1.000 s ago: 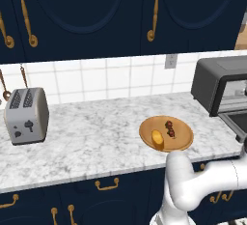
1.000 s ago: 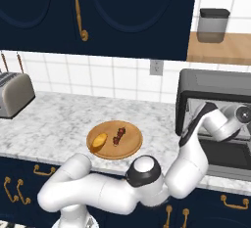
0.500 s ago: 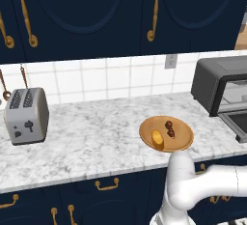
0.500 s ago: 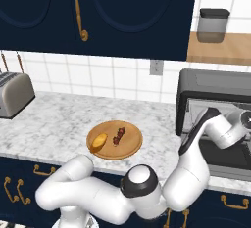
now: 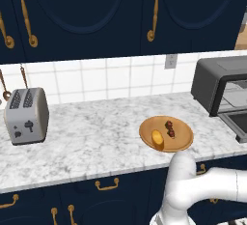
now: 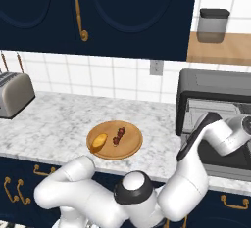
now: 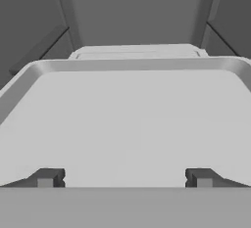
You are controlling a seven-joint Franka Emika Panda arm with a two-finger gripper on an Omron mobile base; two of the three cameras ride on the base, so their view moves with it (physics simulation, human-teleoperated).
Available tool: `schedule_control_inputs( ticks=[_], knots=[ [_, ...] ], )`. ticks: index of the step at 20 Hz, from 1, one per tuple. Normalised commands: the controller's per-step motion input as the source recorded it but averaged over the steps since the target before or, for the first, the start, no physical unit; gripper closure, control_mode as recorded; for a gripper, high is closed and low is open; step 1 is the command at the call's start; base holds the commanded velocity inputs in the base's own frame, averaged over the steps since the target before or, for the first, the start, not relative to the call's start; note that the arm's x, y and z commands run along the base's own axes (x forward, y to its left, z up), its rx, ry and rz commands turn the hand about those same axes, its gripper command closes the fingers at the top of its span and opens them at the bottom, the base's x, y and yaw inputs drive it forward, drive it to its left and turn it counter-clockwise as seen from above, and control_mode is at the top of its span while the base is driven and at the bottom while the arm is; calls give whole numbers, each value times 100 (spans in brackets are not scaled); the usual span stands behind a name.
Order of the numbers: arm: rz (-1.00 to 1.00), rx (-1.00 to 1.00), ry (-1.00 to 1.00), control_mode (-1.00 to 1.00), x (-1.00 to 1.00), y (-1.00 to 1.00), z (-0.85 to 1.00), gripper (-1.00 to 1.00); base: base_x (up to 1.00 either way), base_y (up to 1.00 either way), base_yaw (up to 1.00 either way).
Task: Pick up the kebab skewer and baguette bread, and place them inside the toaster oven. Close the toaster oven door and start by setting the timer.
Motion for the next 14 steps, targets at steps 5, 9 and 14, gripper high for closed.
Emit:
schedule_control_inputs(
  ticks=[5, 9, 14],
  knots=[
    [0, 0, 5, -100, -44, 0, -26, -100, 0, 0, 0],
    [0, 0, 4, -100, -53, 0, -5, -100, 0, 0, 0],
    [0, 0, 2, -100, -44, -1, 42, -100, 0, 0, 0]
  ],
)
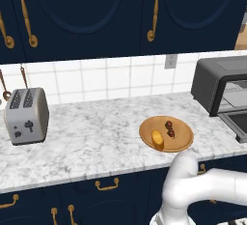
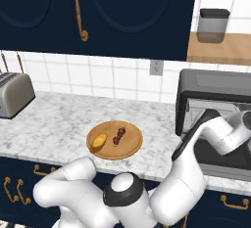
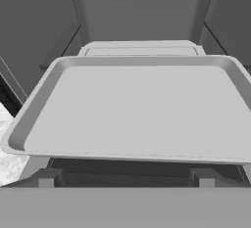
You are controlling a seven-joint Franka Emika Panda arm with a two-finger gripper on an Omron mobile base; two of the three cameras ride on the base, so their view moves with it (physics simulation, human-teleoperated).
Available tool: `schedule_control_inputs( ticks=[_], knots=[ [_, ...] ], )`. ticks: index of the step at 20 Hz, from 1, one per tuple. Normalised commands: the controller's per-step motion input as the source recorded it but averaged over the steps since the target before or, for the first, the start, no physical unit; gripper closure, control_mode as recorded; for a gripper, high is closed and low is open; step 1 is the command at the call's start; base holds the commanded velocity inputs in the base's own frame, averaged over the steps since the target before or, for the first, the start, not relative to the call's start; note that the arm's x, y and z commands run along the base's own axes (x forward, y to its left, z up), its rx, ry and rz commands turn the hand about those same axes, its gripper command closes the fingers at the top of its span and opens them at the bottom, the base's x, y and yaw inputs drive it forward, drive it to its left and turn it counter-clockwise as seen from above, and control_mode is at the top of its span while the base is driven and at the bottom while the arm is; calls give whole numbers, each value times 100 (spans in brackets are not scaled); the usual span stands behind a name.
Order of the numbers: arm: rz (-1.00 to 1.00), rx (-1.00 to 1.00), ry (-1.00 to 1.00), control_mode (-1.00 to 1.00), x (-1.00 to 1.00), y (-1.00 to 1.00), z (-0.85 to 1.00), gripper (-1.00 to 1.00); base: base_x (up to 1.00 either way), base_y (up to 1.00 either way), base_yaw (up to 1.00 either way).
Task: Pick up the kebab skewer and baguette bread, and place them inside the toaster oven. Close the toaster oven door and start by setting the timer.
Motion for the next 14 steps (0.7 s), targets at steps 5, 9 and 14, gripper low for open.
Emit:
schedule_control_inputs(
  ticks=[5, 9, 14],
  knots=[
    [0, 0, 6, -100, -48, 17, 44, -100, 0, 0, 0],
    [0, 0, 17, -100, -52, 74, 8, -100, 0, 0, 0],
    [1, 0, 17, -100, -44, 98, 0, -100, 0, 0, 0]
  ],
)
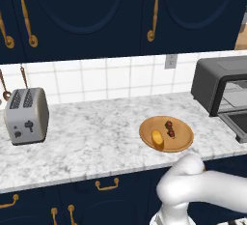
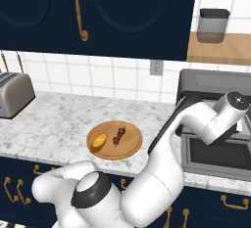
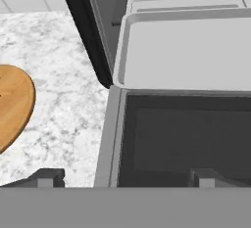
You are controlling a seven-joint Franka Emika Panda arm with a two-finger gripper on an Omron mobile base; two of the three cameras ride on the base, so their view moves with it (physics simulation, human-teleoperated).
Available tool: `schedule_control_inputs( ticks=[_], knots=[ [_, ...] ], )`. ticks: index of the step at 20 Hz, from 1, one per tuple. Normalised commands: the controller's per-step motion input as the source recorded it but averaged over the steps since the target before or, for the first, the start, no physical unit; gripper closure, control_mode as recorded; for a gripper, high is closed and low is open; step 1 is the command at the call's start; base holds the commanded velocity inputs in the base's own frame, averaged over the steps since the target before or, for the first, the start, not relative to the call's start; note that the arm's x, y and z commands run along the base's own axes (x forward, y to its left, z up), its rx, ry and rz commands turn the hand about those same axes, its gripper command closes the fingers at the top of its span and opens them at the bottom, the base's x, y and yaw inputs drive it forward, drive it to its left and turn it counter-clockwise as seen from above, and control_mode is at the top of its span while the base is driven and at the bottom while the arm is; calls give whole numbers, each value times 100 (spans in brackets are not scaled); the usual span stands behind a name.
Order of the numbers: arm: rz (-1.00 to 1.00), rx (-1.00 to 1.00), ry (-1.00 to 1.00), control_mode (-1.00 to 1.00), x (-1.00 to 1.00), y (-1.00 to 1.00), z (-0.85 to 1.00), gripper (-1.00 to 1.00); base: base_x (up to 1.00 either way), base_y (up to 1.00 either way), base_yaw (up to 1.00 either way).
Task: Pick up the kebab skewer and baguette bread, and place them inside the toaster oven. Close the toaster oven door and start by setting the timer.
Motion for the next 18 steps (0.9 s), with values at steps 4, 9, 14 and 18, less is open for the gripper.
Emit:
schedule_control_inputs(
  ticks=[4, 9, 14, 18],
  knots=[
    [5, 0, 4, -100, -14, 99, 0, -100, 0, 0, 0],
    [6, 0, 3, -100, -11, 90, 0, -100, 0, 0, 0],
    [7, 0, 4, -100, -3, 76, 0, -100, 0, 0, 0],
    [7, 0, 0, -100, 0, 68, 0, -100, 0, 0, 0]
  ],
)
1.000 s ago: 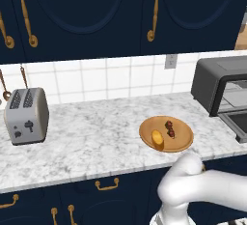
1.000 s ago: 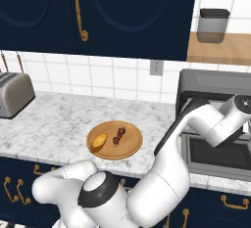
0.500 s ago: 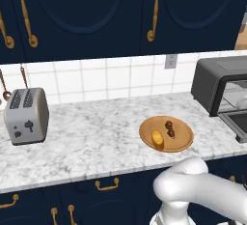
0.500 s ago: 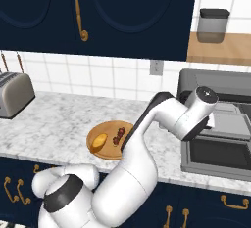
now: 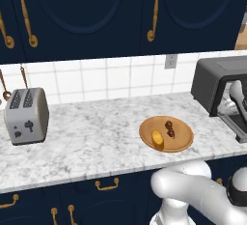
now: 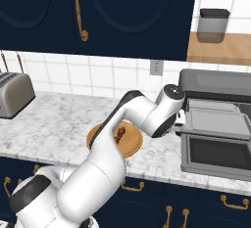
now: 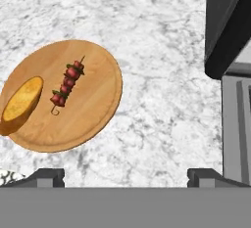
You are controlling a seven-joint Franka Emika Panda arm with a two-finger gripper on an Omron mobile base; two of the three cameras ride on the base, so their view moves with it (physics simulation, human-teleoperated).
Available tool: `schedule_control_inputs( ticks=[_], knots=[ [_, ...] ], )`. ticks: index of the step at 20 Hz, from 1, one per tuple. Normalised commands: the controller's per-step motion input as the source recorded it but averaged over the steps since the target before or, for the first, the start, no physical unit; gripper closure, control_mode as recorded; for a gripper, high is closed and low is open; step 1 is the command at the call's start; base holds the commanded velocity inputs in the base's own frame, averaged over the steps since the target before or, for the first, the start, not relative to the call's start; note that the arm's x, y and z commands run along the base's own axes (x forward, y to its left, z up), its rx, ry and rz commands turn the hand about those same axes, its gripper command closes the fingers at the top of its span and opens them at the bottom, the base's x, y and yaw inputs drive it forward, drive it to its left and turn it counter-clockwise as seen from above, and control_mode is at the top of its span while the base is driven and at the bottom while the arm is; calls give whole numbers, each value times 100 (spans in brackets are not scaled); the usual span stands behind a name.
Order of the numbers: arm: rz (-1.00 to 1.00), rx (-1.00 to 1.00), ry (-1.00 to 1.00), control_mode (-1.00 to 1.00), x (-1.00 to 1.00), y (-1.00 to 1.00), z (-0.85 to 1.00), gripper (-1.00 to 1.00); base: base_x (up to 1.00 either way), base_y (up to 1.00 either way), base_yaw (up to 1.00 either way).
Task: Pick up the kebab skewer and baguette bread, and place them inside the toaster oven. Close the toaster oven door and start by setting the timer.
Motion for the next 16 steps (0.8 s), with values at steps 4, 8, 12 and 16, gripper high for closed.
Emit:
schedule_control_inputs(
  ticks=[4, 8, 12, 16],
  knots=[
    [5, 0, 0, -100, 0, 59, 0, -100, 0, 0, 0],
    [3, 0, 0, -100, 0, 61, 0, -100, 0, 0, 0],
    [0, 0, 0, -100, 3, 53, 0, -100, 0, 0, 0],
    [0, 0, 6, -100, 0, 46, -1, -100, 0, 0, 0]
  ],
)
